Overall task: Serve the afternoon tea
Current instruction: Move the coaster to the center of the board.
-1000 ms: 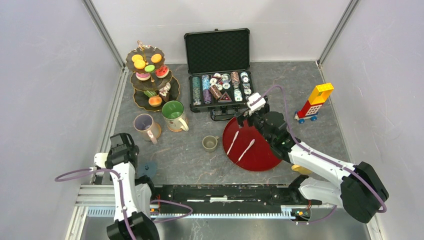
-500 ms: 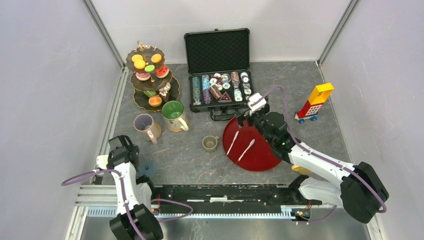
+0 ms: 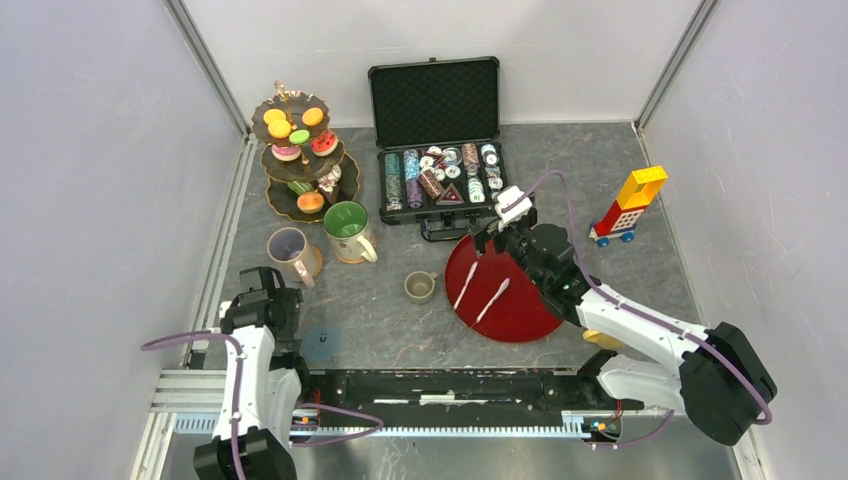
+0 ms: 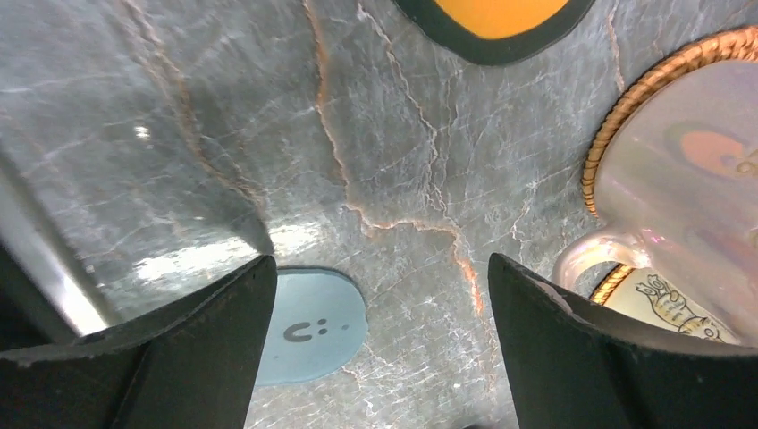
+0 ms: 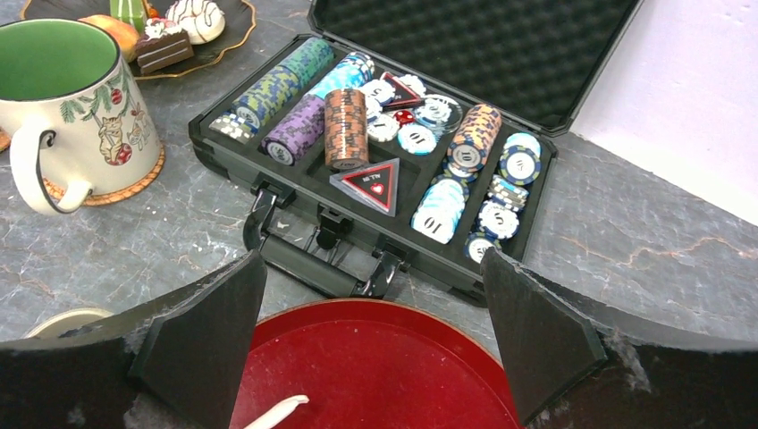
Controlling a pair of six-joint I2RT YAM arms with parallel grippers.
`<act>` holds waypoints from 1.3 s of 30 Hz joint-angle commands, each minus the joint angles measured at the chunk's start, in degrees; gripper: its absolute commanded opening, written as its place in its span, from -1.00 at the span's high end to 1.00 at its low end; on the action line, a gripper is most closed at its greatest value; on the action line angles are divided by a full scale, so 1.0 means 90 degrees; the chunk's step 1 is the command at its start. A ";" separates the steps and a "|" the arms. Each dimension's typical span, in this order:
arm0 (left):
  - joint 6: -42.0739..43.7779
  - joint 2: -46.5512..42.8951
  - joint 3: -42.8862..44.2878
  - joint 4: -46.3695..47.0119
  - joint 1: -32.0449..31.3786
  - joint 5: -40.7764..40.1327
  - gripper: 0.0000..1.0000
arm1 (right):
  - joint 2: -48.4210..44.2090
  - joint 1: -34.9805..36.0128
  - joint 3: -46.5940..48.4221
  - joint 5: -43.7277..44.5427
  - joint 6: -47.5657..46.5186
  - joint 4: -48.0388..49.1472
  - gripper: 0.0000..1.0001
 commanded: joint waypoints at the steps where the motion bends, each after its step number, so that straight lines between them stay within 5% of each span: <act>1: 0.0468 -0.0199 0.0846 -0.0830 -0.0062 -0.1241 -0.92 | 0.0129 -0.0008 0.0200 -0.0446 0.0142 0.0137 -0.96; 10: 0.2444 -0.0229 0.2297 -0.0689 -0.0060 -0.2074 -1.00 | 0.0993 0.0967 0.1103 -0.0970 0.0542 -0.0123 -0.96; 17: 0.4030 -0.0397 0.3475 -0.0189 -0.0147 -0.1217 -1.00 | 0.2287 0.2878 0.2513 -0.0297 0.0679 -0.0667 -0.96; 24: 0.5631 -0.0135 0.4023 0.0487 -0.1136 -0.0133 -1.00 | 0.3876 0.3989 0.4010 0.0545 0.0945 -0.1138 -0.96; 31: 0.6482 -0.0870 0.3949 0.0759 -0.2448 -0.0538 -1.00 | 0.5385 0.4686 0.5205 0.1034 0.0933 -0.1448 -0.96; 39: 0.6640 -0.1251 0.3769 0.0877 -0.3140 -0.1386 -1.00 | 0.6318 0.4861 0.5917 0.1084 0.0853 -0.1626 -0.96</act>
